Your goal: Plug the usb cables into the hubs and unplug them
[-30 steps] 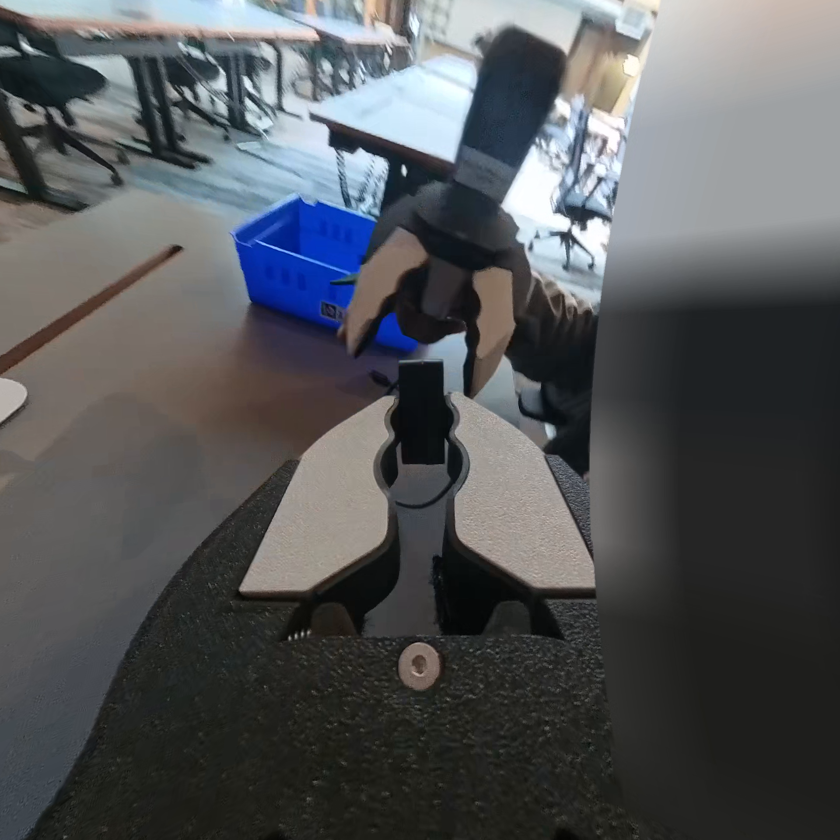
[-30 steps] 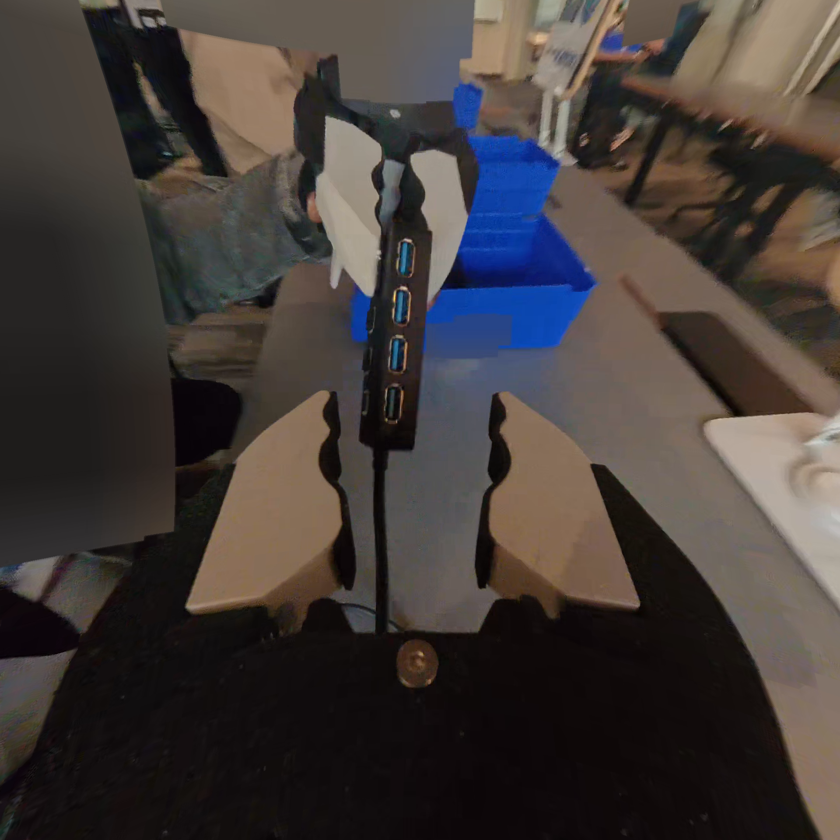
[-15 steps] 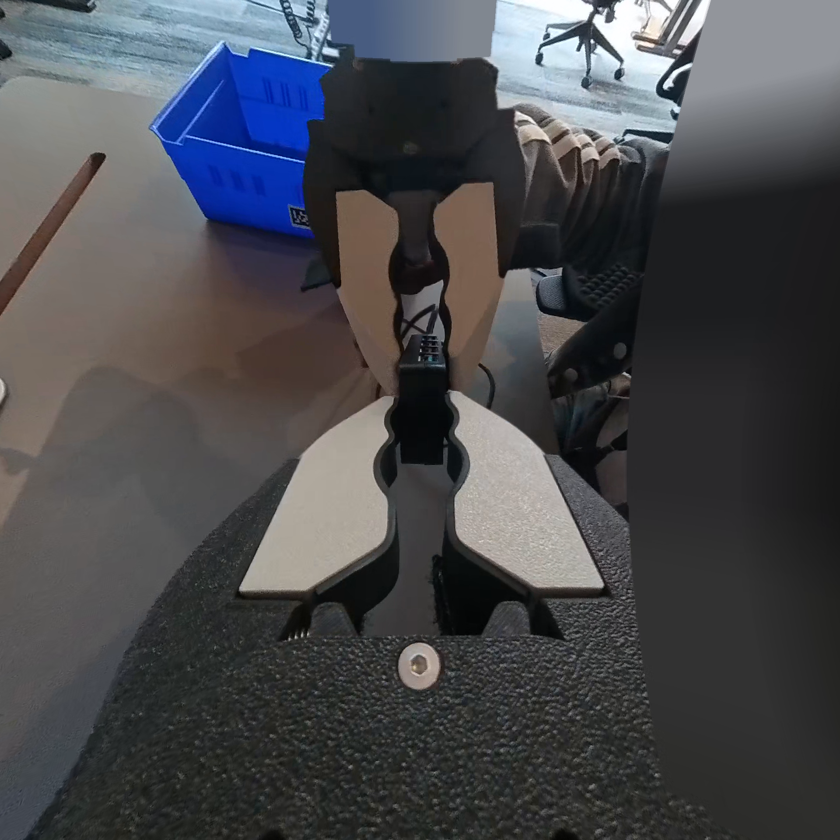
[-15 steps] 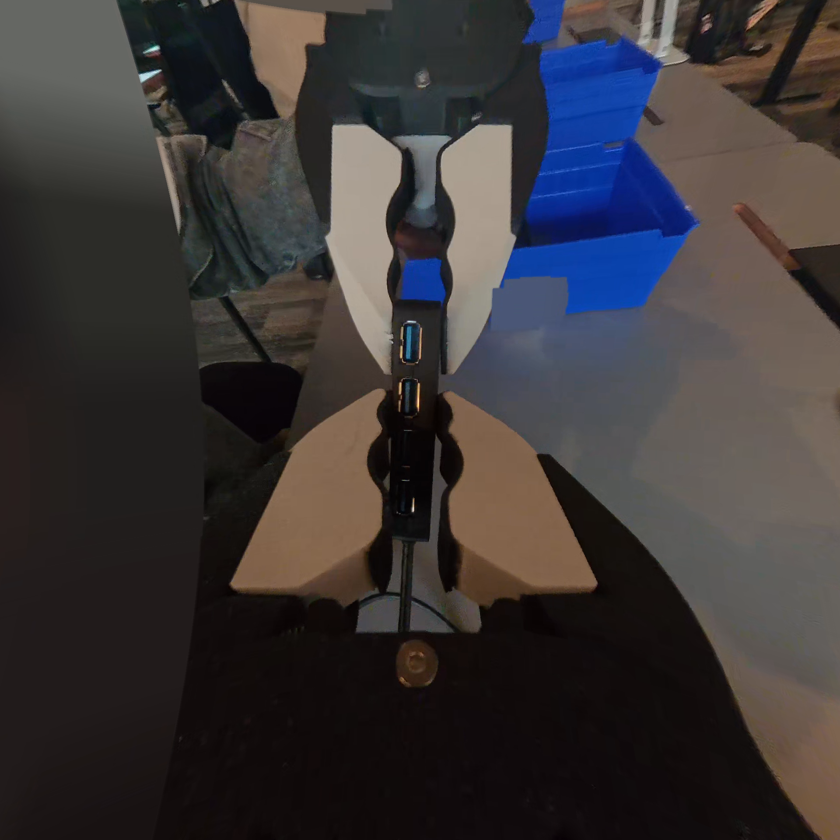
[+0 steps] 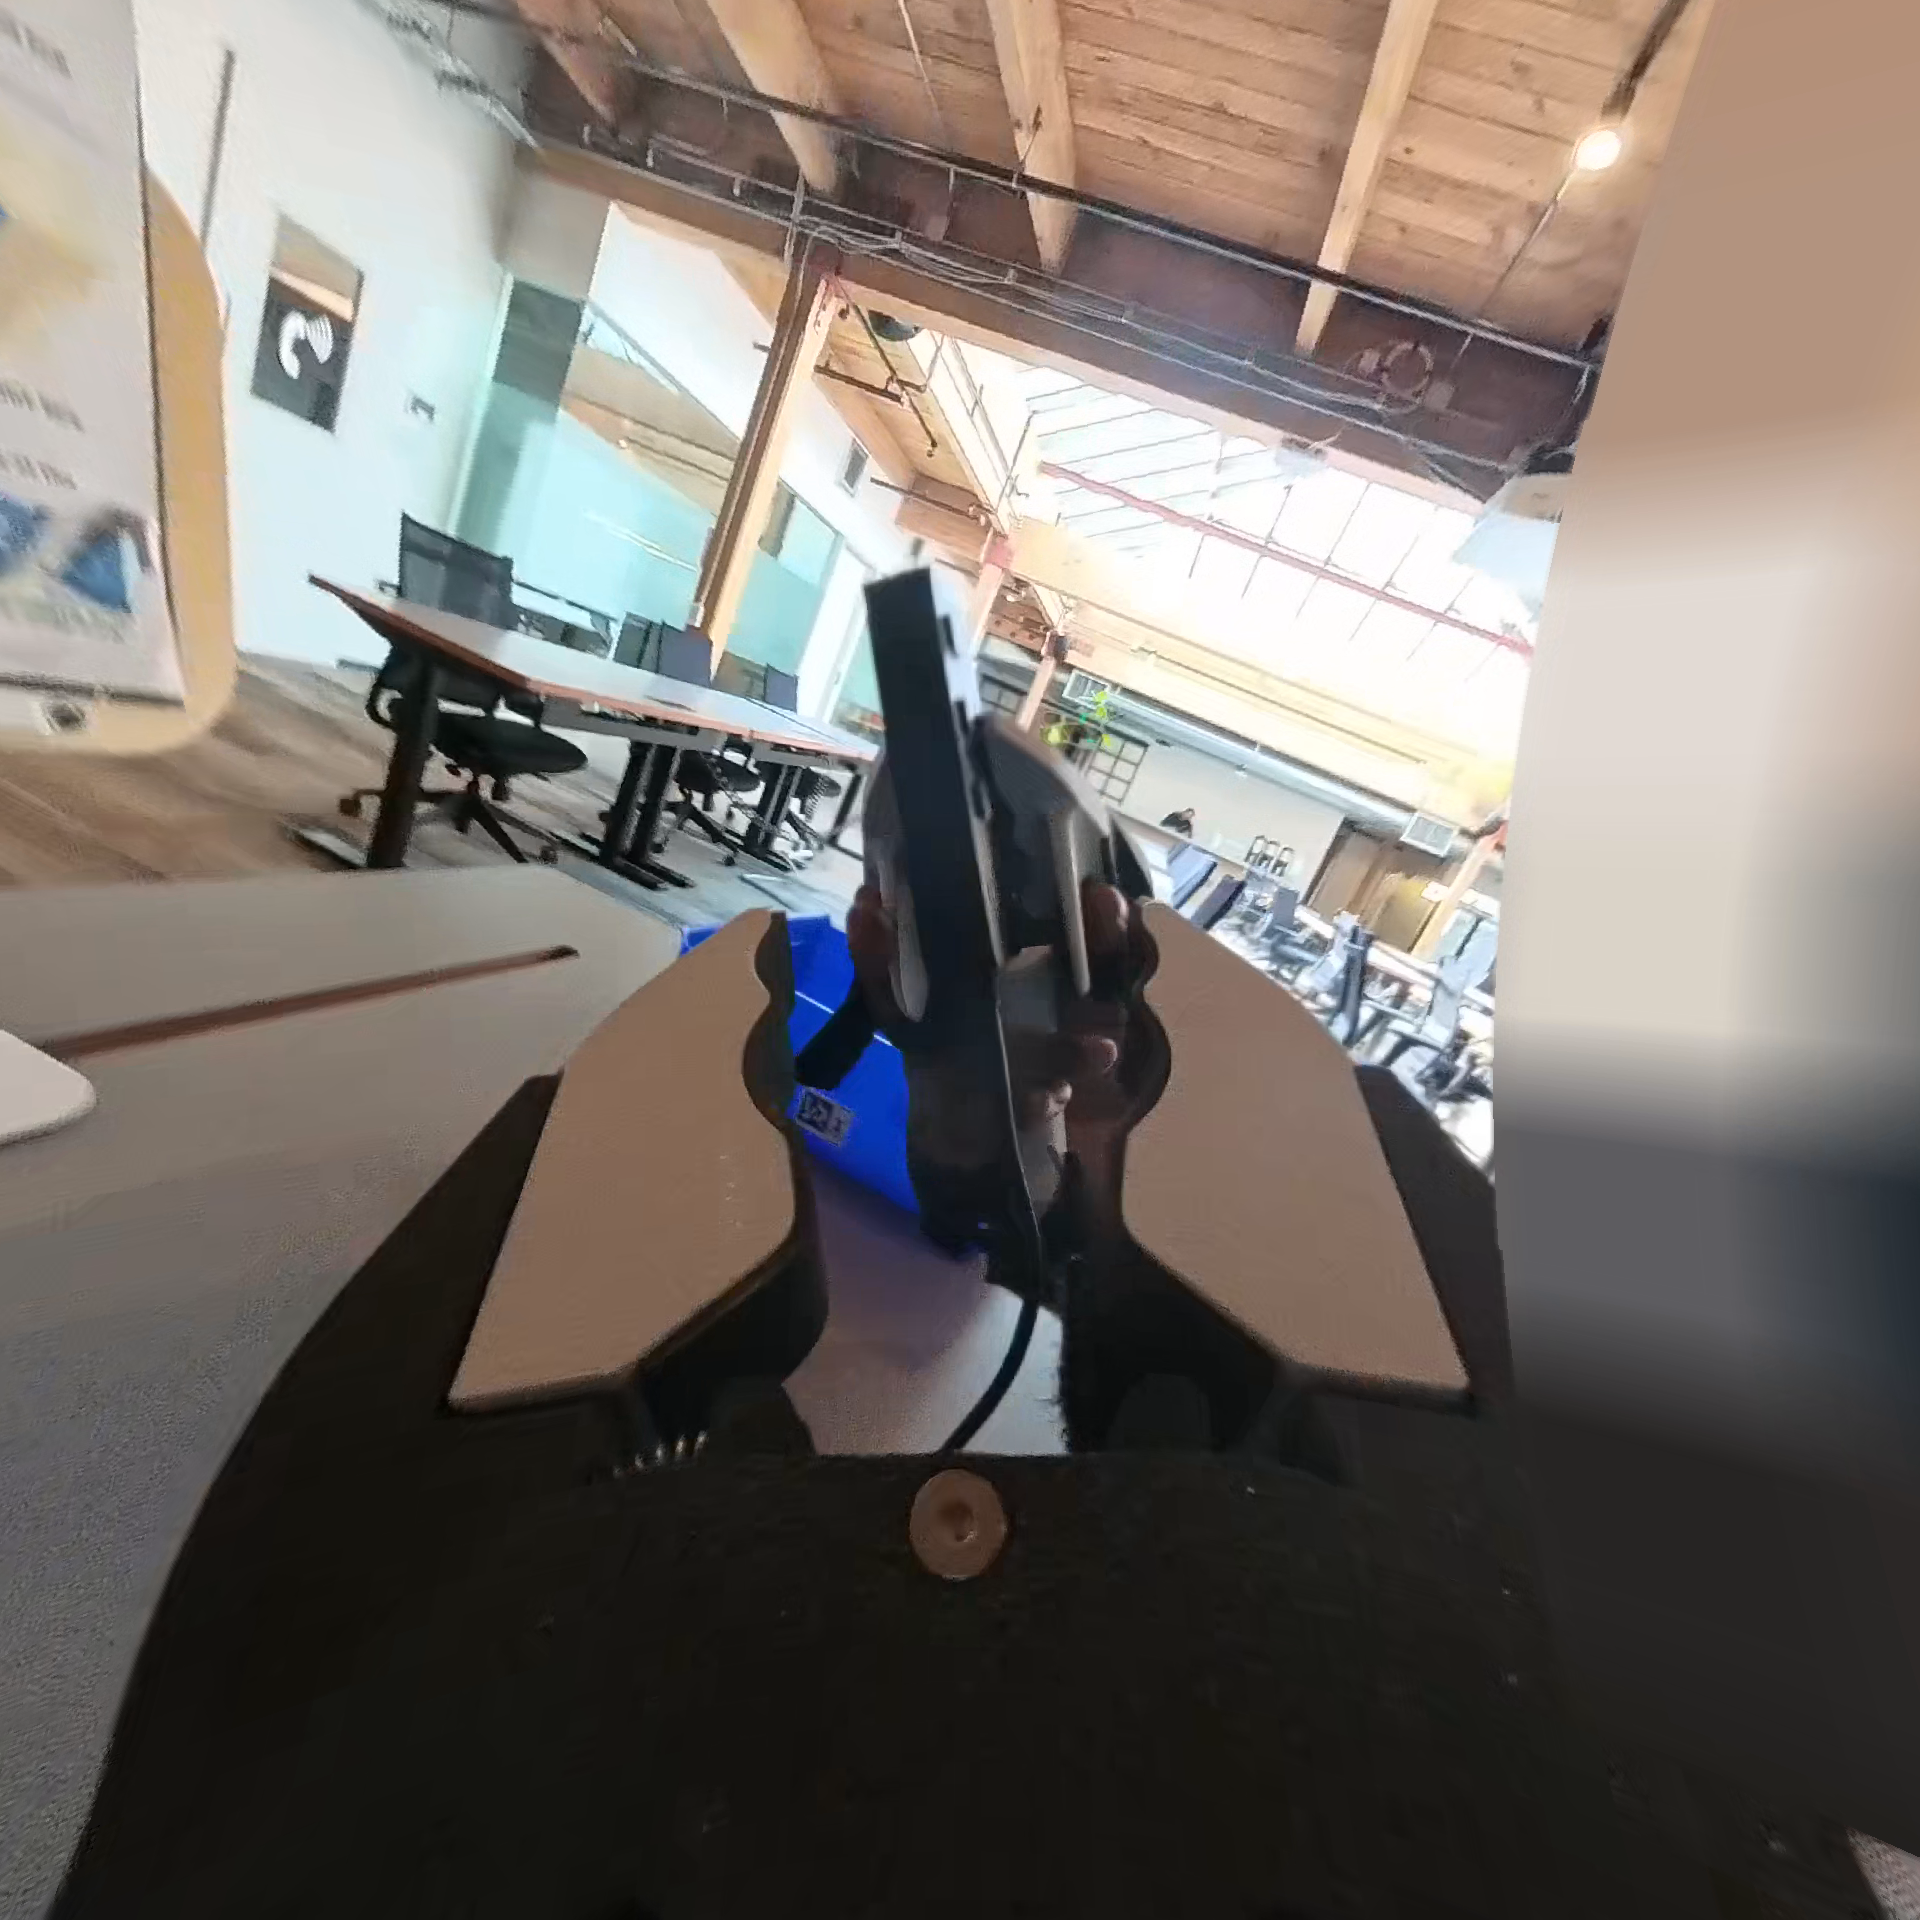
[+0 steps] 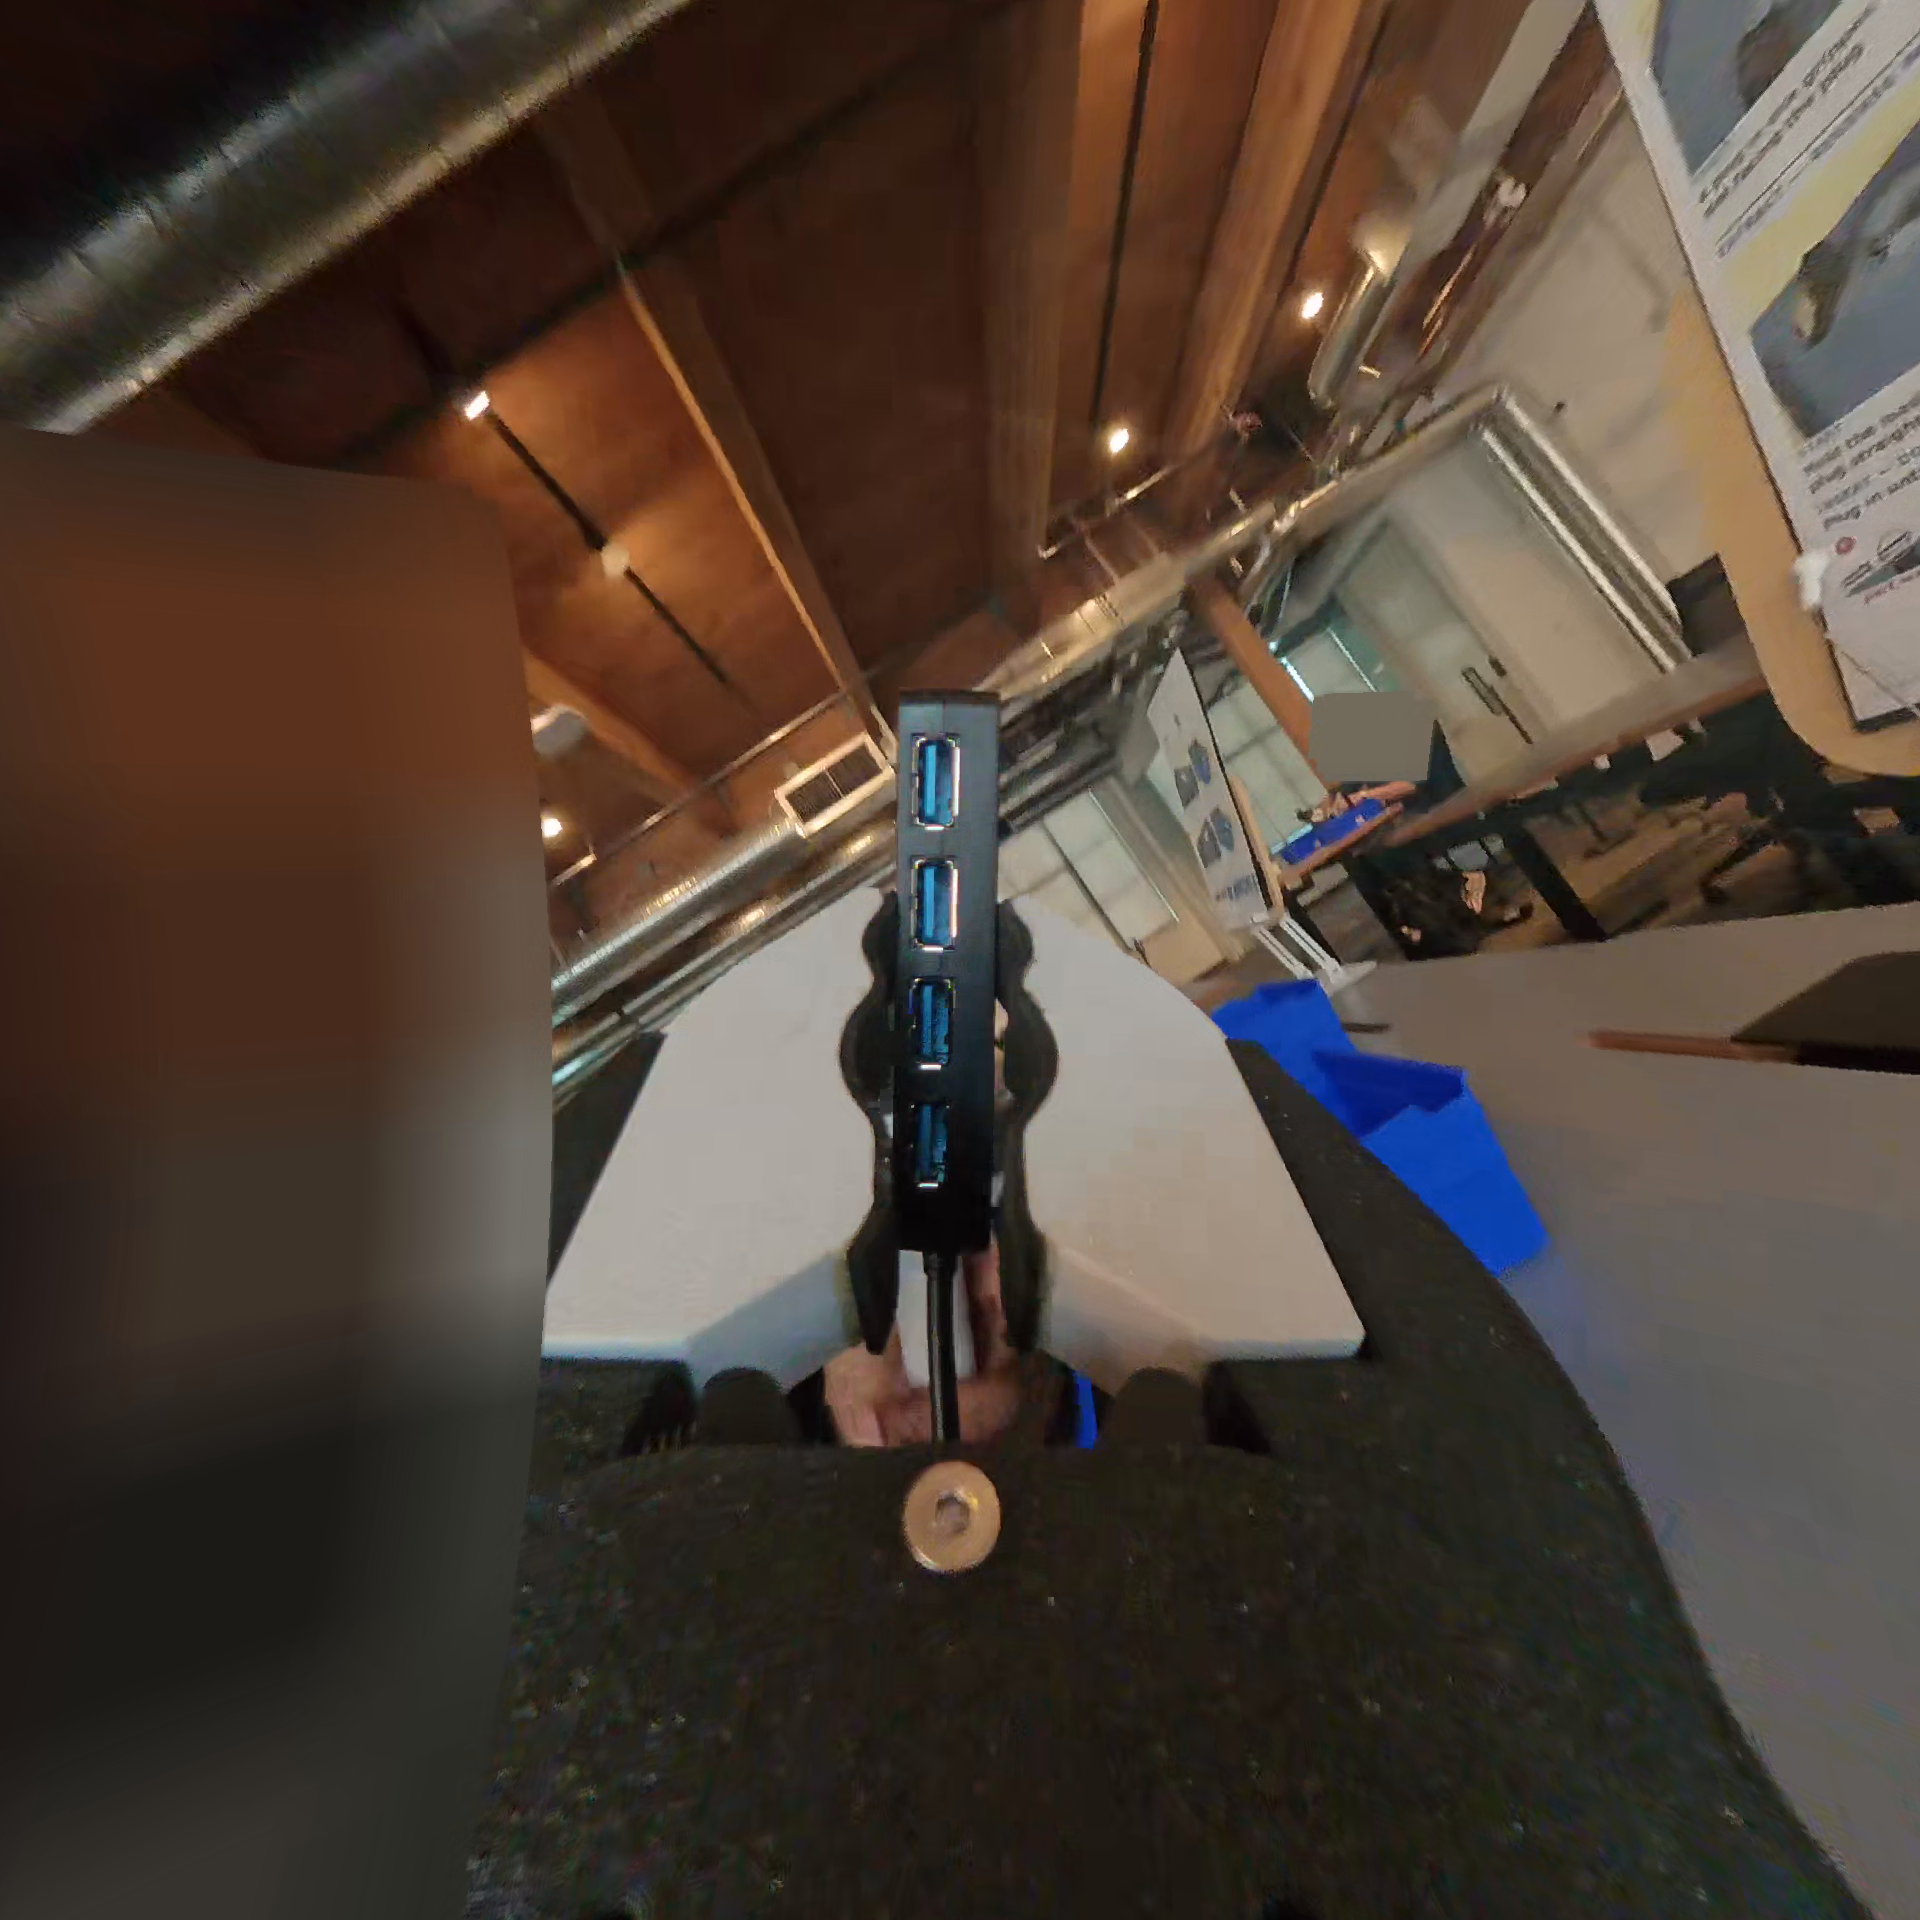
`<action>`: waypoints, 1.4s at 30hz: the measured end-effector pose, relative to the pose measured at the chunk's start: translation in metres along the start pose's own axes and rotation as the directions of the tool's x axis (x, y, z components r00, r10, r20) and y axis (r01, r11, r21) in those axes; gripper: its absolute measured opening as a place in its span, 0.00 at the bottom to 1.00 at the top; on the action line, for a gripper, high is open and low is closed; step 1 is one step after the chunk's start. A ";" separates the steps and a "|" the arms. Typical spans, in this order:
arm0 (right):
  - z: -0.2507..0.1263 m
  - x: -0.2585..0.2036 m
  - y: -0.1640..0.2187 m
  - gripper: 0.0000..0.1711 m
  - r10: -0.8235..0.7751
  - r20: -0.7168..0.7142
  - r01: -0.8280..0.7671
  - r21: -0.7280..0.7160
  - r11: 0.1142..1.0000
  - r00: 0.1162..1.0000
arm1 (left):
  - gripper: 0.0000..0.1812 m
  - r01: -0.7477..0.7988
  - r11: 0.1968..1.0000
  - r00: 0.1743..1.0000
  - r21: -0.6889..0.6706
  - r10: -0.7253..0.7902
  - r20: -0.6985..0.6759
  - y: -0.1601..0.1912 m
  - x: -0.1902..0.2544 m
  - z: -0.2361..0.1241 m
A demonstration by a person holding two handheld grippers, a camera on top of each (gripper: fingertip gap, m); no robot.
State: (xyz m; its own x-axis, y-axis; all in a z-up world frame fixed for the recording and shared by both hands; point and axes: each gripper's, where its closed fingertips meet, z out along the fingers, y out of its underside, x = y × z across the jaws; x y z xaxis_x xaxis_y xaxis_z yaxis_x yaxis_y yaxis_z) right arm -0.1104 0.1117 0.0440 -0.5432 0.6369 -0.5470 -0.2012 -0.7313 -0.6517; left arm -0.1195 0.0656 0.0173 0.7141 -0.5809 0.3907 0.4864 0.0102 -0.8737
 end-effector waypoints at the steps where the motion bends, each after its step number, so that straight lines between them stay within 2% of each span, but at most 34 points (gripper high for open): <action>1: 0.001 -0.001 0.001 0.10 0.009 0.006 -0.009 0.015 1.000 1.000 | 0.32 0.028 1.000 1.000 -0.005 -0.028 -0.005 0.007 -0.001 0.004; 8: 0.010 -0.005 0.017 0.10 -0.016 0.006 0.016 -0.003 1.000 1.000 | 0.22 0.110 0.993 0.991 -0.047 -0.113 -0.069 0.021 0.004 0.017; 11: 0.011 -0.005 0.021 0.10 -0.013 0.009 0.013 -0.007 1.000 1.000 | 0.10 0.097 0.993 0.991 -0.067 -0.103 -0.081 0.023 0.005 0.015; 16: 0.006 -0.012 0.035 0.10 -0.054 0.058 0.060 -0.103 0.993 0.997 | 0.09 0.085 0.980 0.988 -0.179 -0.106 -0.115 0.030 0.008 0.005; 17: 0.002 -0.014 0.038 0.12 -0.086 0.071 0.095 -0.142 0.985 0.994 | 0.09 0.078 0.973 0.987 -0.218 -0.107 -0.123 0.032 0.009 0.002; 19: -0.009 -0.019 0.040 0.31 -0.198 0.120 0.220 -0.209 0.953 0.973 | 0.09 0.075 0.948 0.984 -0.311 -0.121 -0.133 0.035 0.010 -0.008; 21: -0.024 -0.020 0.042 0.45 -0.419 0.183 0.457 -0.317 0.831 0.889 | 0.09 0.094 0.903 0.977 -0.420 -0.164 -0.134 0.040 0.009 -0.022; 22: -0.031 -0.018 0.043 0.47 -0.561 0.235 0.607 -0.369 0.704 0.794 | 0.10 0.105 0.875 0.976 -0.473 -0.182 -0.121 0.043 0.007 -0.029; 24: -0.044 -0.010 0.043 0.44 -0.761 0.377 0.825 -0.442 0.352 0.528 | 0.09 0.126 0.803 0.969 -0.583 -0.225 -0.101 0.052 0.005 -0.043; 25: -0.046 -0.010 0.045 0.42 -0.782 0.456 0.867 -0.453 0.207 0.425 | 0.09 0.142 0.770 0.965 -0.623 -0.247 -0.085 0.056 0.005 -0.048; 26: -0.046 -0.013 0.049 0.43 -0.770 0.526 0.884 -0.455 0.103 0.361 | 0.09 0.150 0.733 0.961 -0.664 -0.266 -0.077 0.061 0.006 -0.052; 29: -0.043 -0.018 0.066 0.45 -0.670 0.705 0.894 -0.426 -0.138 0.232 | 0.09 0.112 0.638 0.961 -0.762 -0.264 -0.080 0.077 0.011 -0.061; 30: -0.045 -0.018 0.074 0.46 -0.620 0.754 0.887 -0.417 -0.197 0.217 | 0.09 0.095 0.617 0.960 -0.781 -0.264 -0.092 0.081 0.014 -0.063; 33: -0.053 -0.015 0.098 0.45 -0.471 0.854 0.870 -0.390 -0.303 0.218 | 0.09 0.068 0.582 0.952 -0.810 -0.280 -0.121 0.086 0.021 -0.065; 35: -0.056 -0.013 0.109 0.42 -0.417 0.890 0.870 -0.345 -0.352 0.184 | 0.10 0.053 0.562 0.945 -0.825 -0.294 -0.140 0.089 0.025 -0.067; 39: -0.056 -0.019 0.121 0.34 -0.385 0.911 0.896 -0.288 -0.339 0.146 | 0.10 0.010 0.528 0.933 -0.849 -0.310 -0.182 0.094 0.031 -0.073; 41: -0.056 -0.022 0.125 0.26 -0.383 0.915 0.907 -0.264 -0.328 0.128 | 0.10 0.005 0.519 0.926 -0.855 -0.325 -0.192 0.096 0.032 -0.075; 42: -0.057 -0.022 0.126 0.25 -0.385 0.914 0.909 -0.265 -0.322 0.130 | 0.09 0.004 0.520 0.922 -0.854 -0.332 -0.197 0.096 0.032 -0.075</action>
State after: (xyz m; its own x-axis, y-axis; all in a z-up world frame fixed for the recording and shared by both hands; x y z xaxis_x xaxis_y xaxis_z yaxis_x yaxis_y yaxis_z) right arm -0.0772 0.0191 -0.0563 -0.7380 0.1410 0.6599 -0.2131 0.8792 -0.4262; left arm -0.0875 -0.0136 -0.0759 0.3976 -0.6999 0.5934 -0.1745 -0.6926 -0.6999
